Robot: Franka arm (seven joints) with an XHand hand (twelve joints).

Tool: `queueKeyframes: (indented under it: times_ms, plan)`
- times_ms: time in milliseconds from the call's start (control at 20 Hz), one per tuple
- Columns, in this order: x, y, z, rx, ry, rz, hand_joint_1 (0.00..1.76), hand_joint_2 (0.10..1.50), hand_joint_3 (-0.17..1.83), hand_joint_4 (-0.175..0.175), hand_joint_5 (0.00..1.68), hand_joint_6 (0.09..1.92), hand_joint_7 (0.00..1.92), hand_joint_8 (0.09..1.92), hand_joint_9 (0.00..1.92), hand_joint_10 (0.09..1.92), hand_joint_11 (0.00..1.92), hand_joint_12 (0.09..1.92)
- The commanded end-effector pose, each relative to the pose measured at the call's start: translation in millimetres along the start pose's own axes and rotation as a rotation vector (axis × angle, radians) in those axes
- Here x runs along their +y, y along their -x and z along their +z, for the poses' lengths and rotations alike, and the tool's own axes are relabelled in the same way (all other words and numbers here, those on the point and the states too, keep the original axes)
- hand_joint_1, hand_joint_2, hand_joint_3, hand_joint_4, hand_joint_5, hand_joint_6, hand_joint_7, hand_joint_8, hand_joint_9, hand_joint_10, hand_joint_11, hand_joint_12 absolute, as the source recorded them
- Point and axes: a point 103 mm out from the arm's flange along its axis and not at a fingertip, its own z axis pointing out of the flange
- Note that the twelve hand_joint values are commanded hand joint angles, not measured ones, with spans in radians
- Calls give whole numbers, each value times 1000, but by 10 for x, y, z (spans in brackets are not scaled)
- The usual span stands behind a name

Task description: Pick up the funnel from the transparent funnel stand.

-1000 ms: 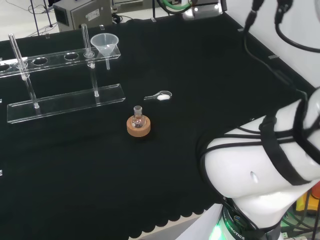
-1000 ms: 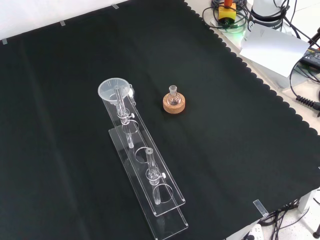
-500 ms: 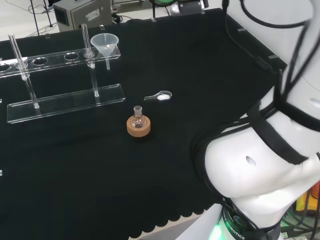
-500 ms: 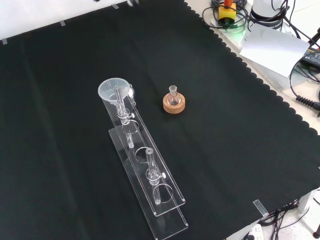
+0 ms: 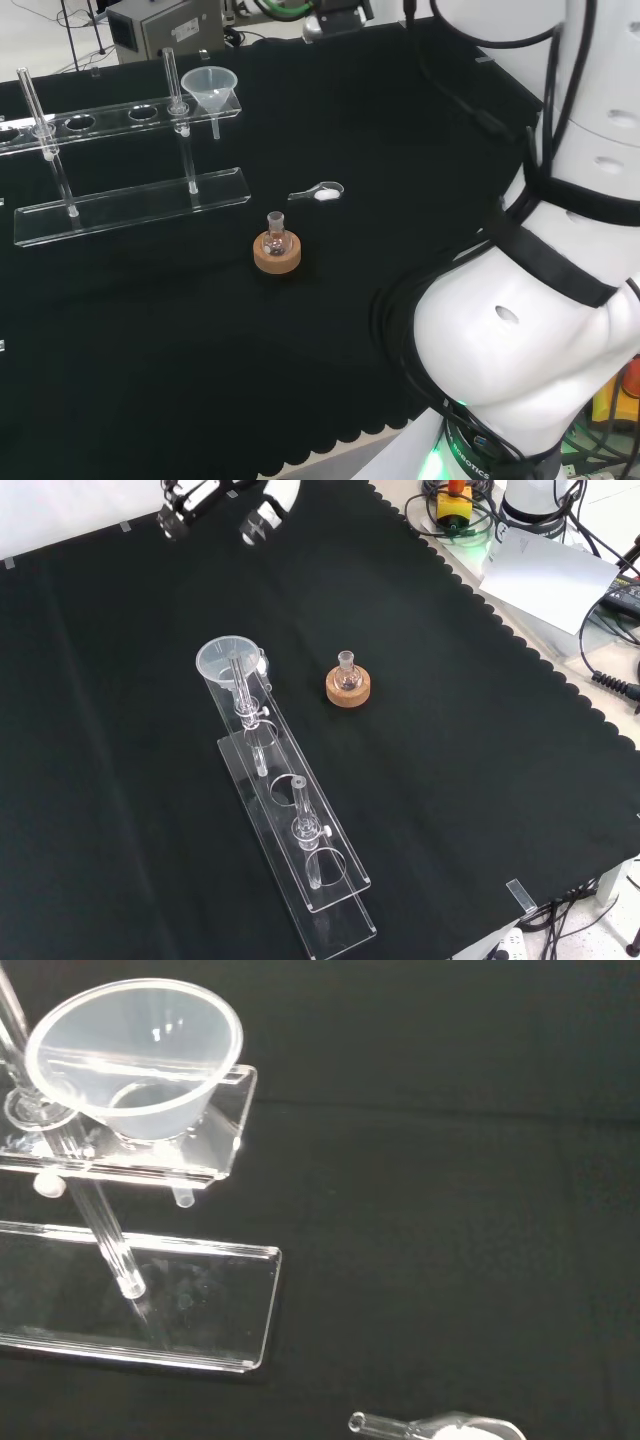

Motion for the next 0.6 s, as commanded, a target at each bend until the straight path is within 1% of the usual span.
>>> queueKeyframes:
  times_ms: [50, 300, 450, 600]
  plan:
    - [543, -132, 463, -35, -97, -55, 232, 1017, 315, -12, 219, 87, 84, 568, 276, 659, 38, 1397]
    - [683, -250, 564, -70, -157, -84, 358, 943, 284, -22, 227, 87, 95, 599, 300, 677, 59, 1404]
    - [738, -320, 576, -84, -174, -97, 386, 908, 280, -29, 222, 87, 81, 631, 301, 687, 73, 1409]
    - [770, -386, 562, -99, -207, -109, 399, 876, 271, -33, 218, 87, 76, 643, 304, 693, 90, 1414]
